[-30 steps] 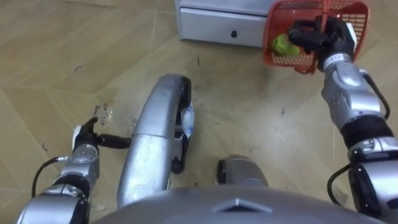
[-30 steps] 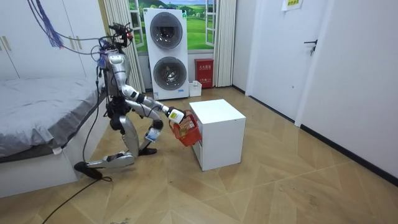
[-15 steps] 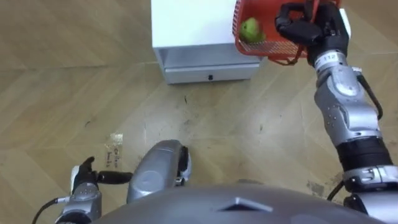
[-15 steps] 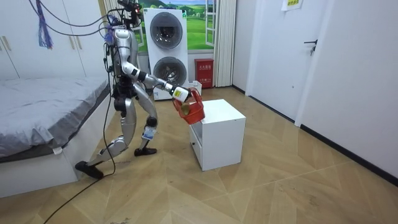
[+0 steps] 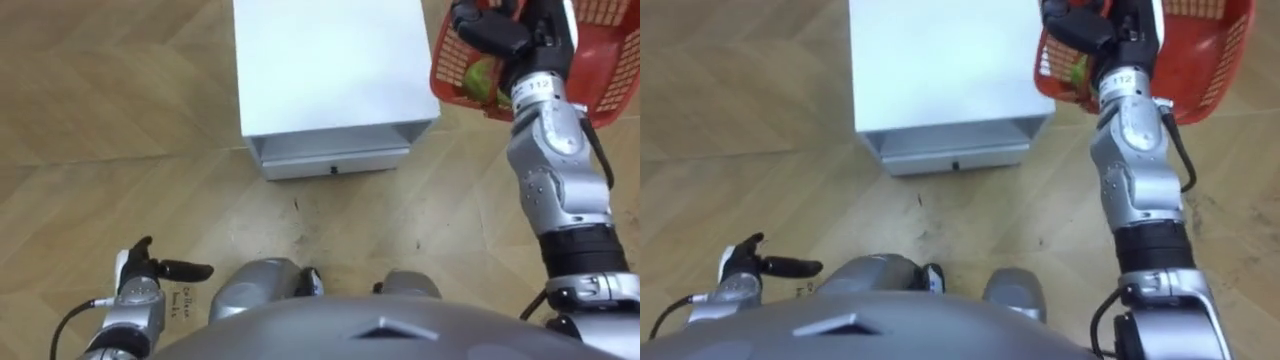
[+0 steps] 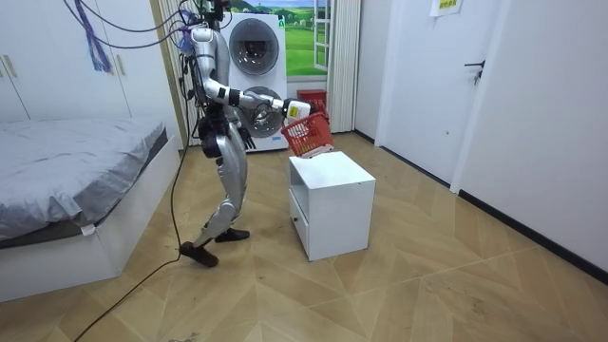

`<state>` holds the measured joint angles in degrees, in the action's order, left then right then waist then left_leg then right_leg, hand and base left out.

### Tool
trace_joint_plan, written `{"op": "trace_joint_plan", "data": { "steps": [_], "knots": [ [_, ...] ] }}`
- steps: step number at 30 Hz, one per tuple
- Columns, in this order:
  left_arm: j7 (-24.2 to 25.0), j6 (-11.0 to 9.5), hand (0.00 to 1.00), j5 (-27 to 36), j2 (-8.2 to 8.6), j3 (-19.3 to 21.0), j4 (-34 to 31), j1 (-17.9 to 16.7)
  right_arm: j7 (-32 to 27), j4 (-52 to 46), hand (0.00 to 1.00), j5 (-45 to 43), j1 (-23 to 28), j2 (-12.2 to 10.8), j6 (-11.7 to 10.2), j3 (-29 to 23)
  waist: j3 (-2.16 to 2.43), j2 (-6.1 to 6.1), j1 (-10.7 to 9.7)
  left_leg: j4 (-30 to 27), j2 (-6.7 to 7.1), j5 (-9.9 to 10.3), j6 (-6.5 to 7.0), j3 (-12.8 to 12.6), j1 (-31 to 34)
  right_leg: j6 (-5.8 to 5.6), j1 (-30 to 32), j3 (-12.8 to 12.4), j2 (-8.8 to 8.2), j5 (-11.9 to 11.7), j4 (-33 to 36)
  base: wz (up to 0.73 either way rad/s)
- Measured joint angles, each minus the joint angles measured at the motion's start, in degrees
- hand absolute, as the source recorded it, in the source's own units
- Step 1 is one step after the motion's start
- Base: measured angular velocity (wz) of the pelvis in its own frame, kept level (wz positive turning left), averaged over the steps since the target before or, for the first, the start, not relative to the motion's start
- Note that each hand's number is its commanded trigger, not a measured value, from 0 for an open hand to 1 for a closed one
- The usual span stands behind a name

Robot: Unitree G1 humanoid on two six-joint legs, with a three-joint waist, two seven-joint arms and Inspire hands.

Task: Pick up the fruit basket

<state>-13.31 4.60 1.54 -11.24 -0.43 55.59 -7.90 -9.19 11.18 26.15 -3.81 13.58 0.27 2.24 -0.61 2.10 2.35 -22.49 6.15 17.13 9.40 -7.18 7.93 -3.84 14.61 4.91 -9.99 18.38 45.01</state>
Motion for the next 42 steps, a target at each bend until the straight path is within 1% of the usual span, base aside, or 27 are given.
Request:
{"op": "trace_joint_plan", "data": {
  "steps": [1, 2, 3, 4, 5, 6, 7, 8, 9, 10, 11, 12, 13, 14, 15, 18, 19, 21, 23, 24, 27, 28, 29, 31, 33, 39, 42],
  "knots": [
    [0.06, -0.2, 0.0, 0.0, 0.05, -0.11, -0.07, -0.41, -0.02, 0.01, 1.0, -0.21, 0.44, -0.01, 0.58, 0.3, -0.05, -0.26, 0.11, 0.87, -0.48, -0.23, -0.39, 0.15, -1.59, 0.04, 0.38, 0.07, 0.89, -0.12, -6.56, -0.07],
    [0.07, -0.29, 0.0, 0.0, 0.03, -0.11, -0.23, -0.59, 0.01, 0.0, 1.0, -0.22, 0.58, -0.02, 0.73, 0.46, -0.04, -0.28, -0.07, 1.28, -0.58, -0.31, -0.53, 0.46, -2.1, 0.24, 0.39, 0.11, 1.28, -0.54, -10.13, 0.11],
    [0.09, -0.49, 0.0, -0.11, 0.1, -0.18, -0.41, -0.69, 0.0, -0.01, 1.0, -0.73, 0.68, 0.02, 0.79, 0.52, 0.01, -0.14, -0.46, 1.44, -0.57, -0.35, -0.67, 1.05, -2.53, -0.17, 0.48, -0.06, 2.05, -3.79, -16.89, 0.29],
    [0.13, -0.6, 0.0, -0.76, 0.65, -0.19, -0.32, -0.71, -0.25, 0.0, 1.0, -1.09, 1.11, 0.14, 1.05, 0.45, 0.49, -0.56, -0.36, 1.93, -0.99, -0.77, -1.58, 1.56, -2.99, 0.34, -0.25, 0.11, 2.51, -5.41, -18.45, 0.19],
    [0.2, -0.92, 0.0, -1.43, 0.77, -0.15, -0.34, -0.72, -0.16, -0.02, 1.0, -1.22, 1.08, 0.09, 1.12, 0.58, 0.71, -0.54, -0.18, 2.75, -1.31, -1.18, -2.25, 1.51, -3.37, 0.71, -1.19, 0.39, 2.85, -5.94, -19.34, 0.0],
    [0.43, -1.22, 0.0, -2.56, 0.77, 0.27, -0.32, -1.21, 0.17, -0.04, 1.0, -1.25, 0.98, 0.04, 1.11, 1.03, 0.73, -0.73, 0.44, 4.18, -1.97, -1.92, -3.42, 1.57, -4.46, 1.13, -3.29, 0.75, 3.65, -7.04, -22.46, 0.06],
    [0.57, -1.31, 0.0, -3.43, 0.74, 0.45, -0.18, -1.34, 0.39, -0.02, 1.0, -1.31, 1.22, -0.09, 1.14, 1.21, 0.57, -0.57, 0.46, 2.53, -2.51, -2.54, -4.7, 0.55, -4.14, 1.29, -6.41, -0.18, 3.89, -8.27, -26.27, 0.28],
    [0.62, -1.55, 0.0, -3.48, 0.73, 0.46, -0.1, -1.38, 0.42, 0.01, 1.0, -1.35, 1.34, -0.2, 1.17, 1.17, -0.02, 0.55, 0.47, 1.71, -2.56, -2.21, -5.74, -0.3, -3.28, 0.96, -7.89, -2.09, 3.71, -8.6, -27.85, 0.6],
    [0.74, -2.34, 0.0, -3.47, 0.92, 0.32, -0.18, -1.49, 0.52, -0.1, 1.0, -1.32, 1.28, -0.07, 1.11, 0.76, 0.58, 0.36, 0.31, 6.26, -3.84, -3.92, -6.91, -0.5, -1.57, 0.54, -9.08, -4.92, 3.84, -8.95, -29.73, 0.52],
    [0.96, -2.89, 0.0, -3.46, 1.1, 0.27, -0.27, -1.55, 0.59, -0.02, 1.0, -1.3, 1.1, 0.03, 1.09, 0.32, 0.86, 0.67, 0.82, 7.23, -4.8, -6.07, -4.65, -2.5, -1.2, -0.03, -9.22, -5.78, 4.09, -8.8, -30.73, 0.32],
    [1.01, -2.93, 0.0, -3.45, 1.09, 0.27, -0.28, -1.87, 0.76, -0.01, 1.0, -1.31, 0.9, 0.0, 1.11, 0.45, 0.78, 0.94, 1.61, 7.77, -4.84, -6.31, -4.67, -3.11, -1.68, -0.2, -9.59, -5.5, 4.13, -9.03, -31.39, -0.04],
    [1.02, -2.79, 0.0, -3.46, 1.08, 0.32, 0.11, -2.74, 1.9, -0.03, 1.0, -1.23, 0.75, -0.06, 1.12, 0.75, 0.76, 1.2, 2.52, 8.07, -4.79, -6.32, -4.67, -3.6, -2.27, -0.36, -10.42, -4.31, 4.17, -9.42, -33.3, -0.21],
    [1.08, -2.44, 0.0, -3.46, 1.12, 0.33, 0.21, -3.76, 2.66, -0.12, 1.0, -0.86, 0.74, -0.06, 1.11, 0.79, 0.75, 1.28, 2.9, 8.3, -4.63, -6.33, -4.66, -3.38, -2.95, -0.33, -11.71, -2.97, 4.41, -9.93, -34.88, -0.16],
    [1.09, -2.4, 0.0, -3.48, 1.11, 0.39, 0.2, -4.21, 2.85, -0.16, 1.0, -0.72, 0.72, -0.05, 1.1, 0.81, 0.75, 1.27, 2.96, 8.62, -4.57, -6.33, -4.67, -3.2, -3.25, -0.28, -12.16, -2.55, 4.5, -10.13, -35.44, -0.11],
    [1.21, -2.4, 0.0, -3.5, 1.05, 0.69, 0.2, -5.22, 3.02, -0.16, 1.0, -0.69, 0.65, -0.06, 1.06, 0.89, 0.72, 1.2, 2.84, 9.52, -4.47, -6.31, -4.69, -2.72, -3.9, -0.25, -12.77, -1.59, 4.49, -10.33, -36.21, 0.0],
    [2.06, -2.34, 0.0, -3.5, 1.1, 1.39, 0.24, -5.56, 3.23, -0.06, 1.0, -0.7, 0.66, 0.01, 1.07, 1.11, 0.44, 1.18, 2.69, 10.82, -4.53, -6.44, -4.89, -2.32, -4.03, -0.24, -12.92, -0.76, 4.74, -10.34, -36.4, 0.06],
    [2.81, -2.31, 0.0, -3.5, 1.16, 1.4, 0.23, -5.36, 3.7, 0.01, 1.0, -0.79, 0.66, 0.0, 1.07, 1.42, 0.43, 1.19, 2.76, 10.98, -4.6, -6.5, -4.98, -2.25, -3.89, -0.22, -12.71, -0.09, 4.77, -10.35, -36.39, 0.0],
    [3.21, -2.28, 0.0, -3.59, 1.42, 1.42, 0.11, -4.63, 4.79, 0.47, 1.0, -0.76, 0.36, 0.0, 1.07, 2.23, 0.41, 1.19, 3.06, 10.97, -4.74, -6.55, -5.06, -2.19, -3.58, -0.08, -12.41, 0.04, 4.9, -10.44, -36.37, 0.0],
    [3.82, -2.29, 0.0, -3.65, 1.62, 1.41, 0.11, -3.63, 5.99, 2.43, 1.0, -0.7, -0.38, 0.03, 1.06, 3.25, 0.31, 1.2, 3.09, 10.98, -4.82, -6.56, -5.09, -2.16, -3.54, -0.02, -12.31, 0.25, 4.98, -10.47, -36.29, 0.0],
    [3.94, -2.31, 0.0, -3.65, 1.77, 1.41, 0.1, -2.89, 6.92, 3.81, 1.0, -0.73, -0.55, -0.1, 1.06, 3.39, 0.17, 1.21, 3.11, 10.99, -4.85, -6.55, -5.11, -2.03, -3.44, 0.06, -12.01, 0.54, 5.0, -10.52, -36.21, 0.0],
    [4.16, -2.56, 0.0, -3.66, 1.83, 1.43, 0.03, -1.41, 7.76, 6.53, 1.0, -1.0, -0.55, -0.23, 1.06, 3.7, -0.01, 1.39, 4.09, 10.96, -4.9, -6.6, -5.16, -2.02, -2.32, 0.34, -11.0, 1.59, 4.99, -10.77, -35.91, -0.02],
    [4.36, -2.57, 0.0, -3.79, 1.83, 1.44, 0.03, -1.11, 7.73, 7.67, 1.0, -1.26, -0.56, -0.25, 1.06, 3.86, 0.0, 1.45, 4.43, 10.82, -4.92, -6.63, -5.17, -1.96, -1.62, 0.4, -10.38, 1.79, 5.0, -10.84, -35.8, 0.0],
    [4.51, -2.57, 0.0, -3.88, 1.83, 1.44, 0.03, -1.02, 7.7, 8.18, 1.0, -1.42, -0.56, -0.27, 1.06, 3.96, -0.02, 1.47, 4.44, 10.75, -4.93, -6.63, -5.17, -1.87, -1.36, 0.4, -10.19, 1.93, 5.0, -10.84, -35.77, 0.0],
    [5.17, -2.57, 0.0, -4.56, 1.82, 1.46, 0.14, -0.83, 7.4, 9.5, 1.0, -1.66, -0.61, -0.36, 1.06, 4.82, -0.01, 1.48, 4.63, 10.71, -5.01, -6.65, -5.19, -1.62, -0.39, 0.42, -9.1, 3.61, 5.0, -10.85, -35.37, 0.04],
    [5.29, -2.57, 0.0, -4.54, 1.82, 1.4, 0.57, -0.55, 7.38, 10.73, 1.0, -2.32, -1.07, -0.38, 1.05, 5.74, -0.02, 1.54, 4.98, 10.63, -5.09, -6.66, -5.2, -1.55, 0.39, 0.45, -8.36, 4.22, 5.02, -10.87, -35.33, 0.02],
    [5.15, -2.68, 0.0, -3.82, 1.7, 1.25, 0.74, -0.4, 7.43, 14.24, 1.0, -2.63, -1.87, -0.59, 1.04, 10.09, -0.16, 1.85, 5.81, 10.26, -5.19, -6.67, -5.23, -1.13, 2.55, 0.47, -6.43, 4.82, 5.06, -10.88, -35.36, 0.02],
    [5.0, -2.67, 0.0, -3.35, 1.52, 1.13, 1.82, -0.4, 7.55, 14.86, 1.0, -1.96, -1.89, -1.55, 1.08, 11.24, -0.26, 2.03, 5.88, 10.29, -5.23, -6.68, -5.23, -0.67, 2.51, 0.47, -6.51, 5.68, 5.08, -10.88, -35.37, 0.02]
  ]
}}
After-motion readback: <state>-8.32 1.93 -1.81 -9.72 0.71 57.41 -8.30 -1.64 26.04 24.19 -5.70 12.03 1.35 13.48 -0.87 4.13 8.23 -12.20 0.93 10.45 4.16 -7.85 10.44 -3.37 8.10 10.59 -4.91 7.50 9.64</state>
